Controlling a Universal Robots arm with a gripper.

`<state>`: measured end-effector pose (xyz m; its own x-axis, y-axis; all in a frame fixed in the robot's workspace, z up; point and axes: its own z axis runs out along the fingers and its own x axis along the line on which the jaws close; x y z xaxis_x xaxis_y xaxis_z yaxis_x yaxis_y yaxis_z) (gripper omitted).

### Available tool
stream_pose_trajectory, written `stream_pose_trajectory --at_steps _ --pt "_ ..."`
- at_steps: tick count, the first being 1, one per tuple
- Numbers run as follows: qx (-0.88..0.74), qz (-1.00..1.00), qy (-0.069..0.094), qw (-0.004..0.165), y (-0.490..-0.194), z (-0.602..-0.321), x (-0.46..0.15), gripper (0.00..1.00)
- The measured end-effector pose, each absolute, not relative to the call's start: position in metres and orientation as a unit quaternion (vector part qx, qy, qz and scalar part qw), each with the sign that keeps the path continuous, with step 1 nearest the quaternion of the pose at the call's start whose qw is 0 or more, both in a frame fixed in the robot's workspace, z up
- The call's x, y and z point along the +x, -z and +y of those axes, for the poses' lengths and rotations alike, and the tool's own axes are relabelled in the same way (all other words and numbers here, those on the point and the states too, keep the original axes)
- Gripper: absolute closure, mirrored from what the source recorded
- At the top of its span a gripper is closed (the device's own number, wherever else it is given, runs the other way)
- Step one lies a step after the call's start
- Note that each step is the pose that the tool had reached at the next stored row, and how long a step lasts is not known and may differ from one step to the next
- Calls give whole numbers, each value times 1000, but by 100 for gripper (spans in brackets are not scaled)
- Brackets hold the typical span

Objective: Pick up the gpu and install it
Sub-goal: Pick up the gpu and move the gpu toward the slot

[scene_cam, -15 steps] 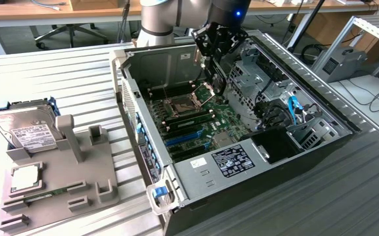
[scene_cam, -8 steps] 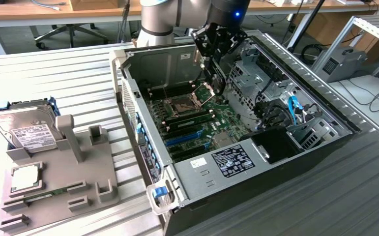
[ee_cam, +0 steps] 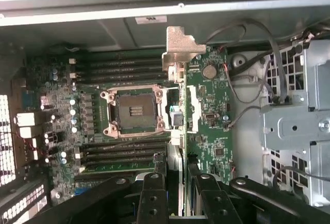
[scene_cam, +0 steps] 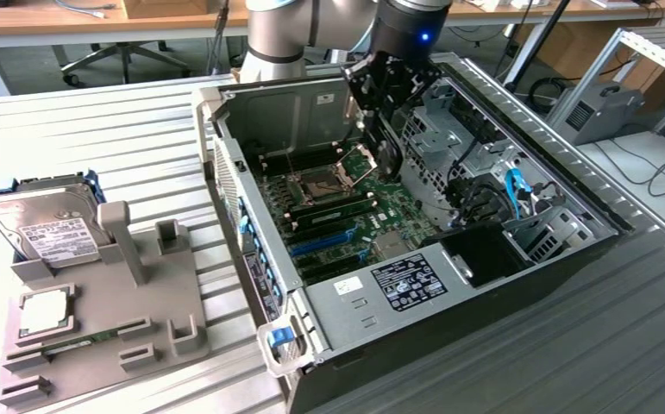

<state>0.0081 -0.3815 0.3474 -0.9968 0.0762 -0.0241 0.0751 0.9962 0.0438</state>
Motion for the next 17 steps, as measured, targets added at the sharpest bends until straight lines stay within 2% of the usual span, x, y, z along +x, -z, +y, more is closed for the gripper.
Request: stream_pose_trajectory --at_steps 17 --pt "38 999 -21 13 -342 -406 8 74"
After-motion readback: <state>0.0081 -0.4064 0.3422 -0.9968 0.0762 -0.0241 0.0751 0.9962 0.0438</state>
